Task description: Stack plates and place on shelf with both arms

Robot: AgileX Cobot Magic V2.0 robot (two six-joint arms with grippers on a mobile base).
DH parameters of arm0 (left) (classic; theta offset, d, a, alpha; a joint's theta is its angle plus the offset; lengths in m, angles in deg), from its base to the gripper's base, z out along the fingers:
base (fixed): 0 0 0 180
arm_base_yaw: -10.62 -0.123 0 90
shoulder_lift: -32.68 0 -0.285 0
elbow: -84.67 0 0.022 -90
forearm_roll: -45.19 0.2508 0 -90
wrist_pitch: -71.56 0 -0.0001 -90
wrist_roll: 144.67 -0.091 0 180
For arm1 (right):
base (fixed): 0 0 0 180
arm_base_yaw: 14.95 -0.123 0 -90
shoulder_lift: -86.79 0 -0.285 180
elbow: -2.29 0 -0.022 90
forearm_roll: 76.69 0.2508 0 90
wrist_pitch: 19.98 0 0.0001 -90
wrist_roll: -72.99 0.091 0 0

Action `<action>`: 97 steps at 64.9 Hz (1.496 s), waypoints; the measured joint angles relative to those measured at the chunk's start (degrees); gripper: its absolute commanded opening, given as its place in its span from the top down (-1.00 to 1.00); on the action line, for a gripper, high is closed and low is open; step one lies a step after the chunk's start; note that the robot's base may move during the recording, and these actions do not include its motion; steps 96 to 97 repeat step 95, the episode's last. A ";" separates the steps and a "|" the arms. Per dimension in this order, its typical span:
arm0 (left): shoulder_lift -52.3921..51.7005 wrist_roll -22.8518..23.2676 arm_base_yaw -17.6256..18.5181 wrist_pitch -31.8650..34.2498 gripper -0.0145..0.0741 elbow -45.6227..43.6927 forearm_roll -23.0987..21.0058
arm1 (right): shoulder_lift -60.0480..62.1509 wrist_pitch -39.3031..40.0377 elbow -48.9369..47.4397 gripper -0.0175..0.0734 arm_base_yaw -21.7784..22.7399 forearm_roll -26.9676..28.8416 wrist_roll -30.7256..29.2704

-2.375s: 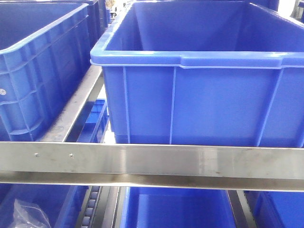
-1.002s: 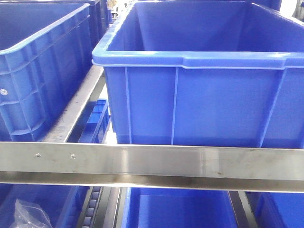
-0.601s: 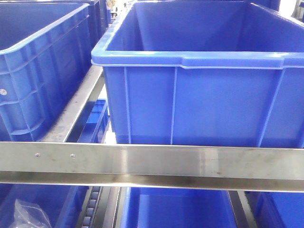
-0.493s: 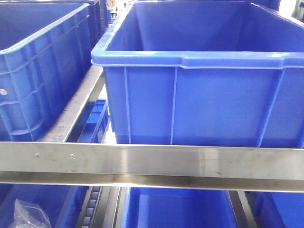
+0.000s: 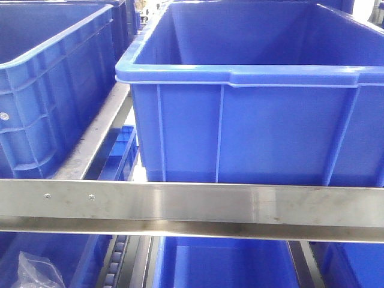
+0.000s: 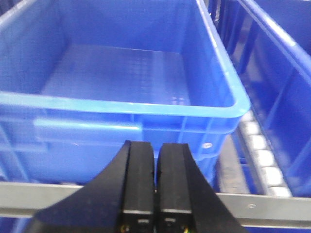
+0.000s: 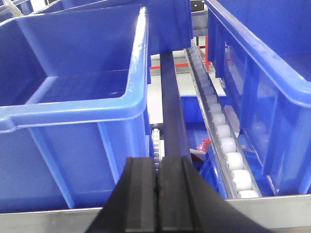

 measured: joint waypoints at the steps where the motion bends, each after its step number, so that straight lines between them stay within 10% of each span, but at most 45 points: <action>1: -0.50 0.00 0.00 0.00 0.45 0.28 0.23 | 0.00 0.00 0.00 0.51 0.00 0.00 0.00; 21: -13.39 0.00 0.00 5.74 0.45 13.98 0.97 | 0.00 0.00 0.00 0.51 0.00 0.00 0.00; 97: -14.98 -0.50 0.00 5.21 0.45 14.00 2.85 | 0.04 0.00 0.00 0.51 0.00 0.00 0.00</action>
